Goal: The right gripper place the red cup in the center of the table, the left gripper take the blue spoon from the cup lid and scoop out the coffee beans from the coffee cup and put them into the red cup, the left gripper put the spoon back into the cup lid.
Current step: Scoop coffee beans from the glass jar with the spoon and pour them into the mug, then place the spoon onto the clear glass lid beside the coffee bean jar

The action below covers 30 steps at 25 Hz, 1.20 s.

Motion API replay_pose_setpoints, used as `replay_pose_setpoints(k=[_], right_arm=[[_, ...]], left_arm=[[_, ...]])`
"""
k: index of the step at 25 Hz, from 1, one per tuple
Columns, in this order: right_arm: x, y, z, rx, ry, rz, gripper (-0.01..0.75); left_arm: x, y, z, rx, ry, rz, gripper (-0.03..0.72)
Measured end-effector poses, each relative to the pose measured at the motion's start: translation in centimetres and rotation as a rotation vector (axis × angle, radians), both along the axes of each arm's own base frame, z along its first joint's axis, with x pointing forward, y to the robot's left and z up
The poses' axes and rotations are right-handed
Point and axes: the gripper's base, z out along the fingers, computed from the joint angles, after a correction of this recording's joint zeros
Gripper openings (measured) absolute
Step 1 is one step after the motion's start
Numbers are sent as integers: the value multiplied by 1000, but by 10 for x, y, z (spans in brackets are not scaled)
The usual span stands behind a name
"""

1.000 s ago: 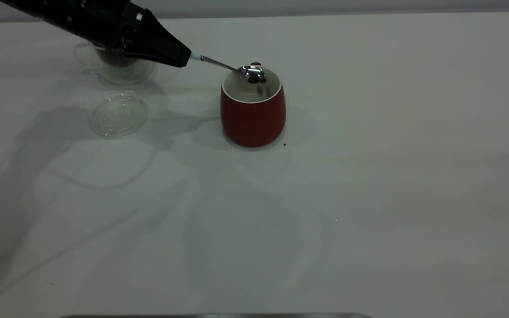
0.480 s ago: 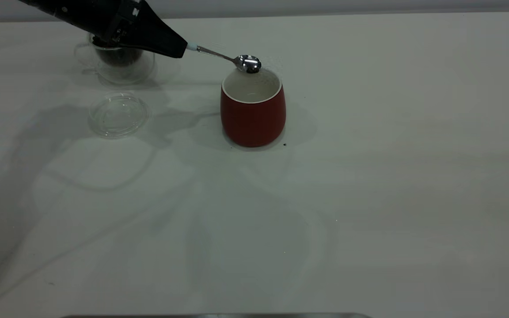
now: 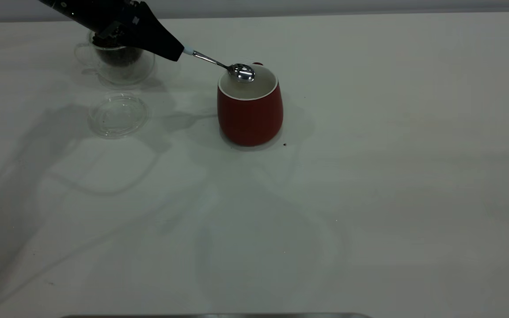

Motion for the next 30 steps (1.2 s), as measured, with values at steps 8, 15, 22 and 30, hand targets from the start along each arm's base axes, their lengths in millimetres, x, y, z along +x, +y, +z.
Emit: replay_pose_setpoints(k=[8, 15, 22, 30], right_arm=[[0, 0, 0, 0, 0, 0, 586], [0, 0, 0, 0, 0, 0, 586], [0, 0, 0, 0, 0, 0, 586], [0, 0, 0, 0, 0, 0, 586]], left_arm=[[-2, 1, 2, -36, 101, 66, 119], [-3, 33, 26, -200, 197, 107, 119], [-9, 113, 63, -258, 226, 240, 119], [-35, 202, 53, -138, 367, 453, 119]])
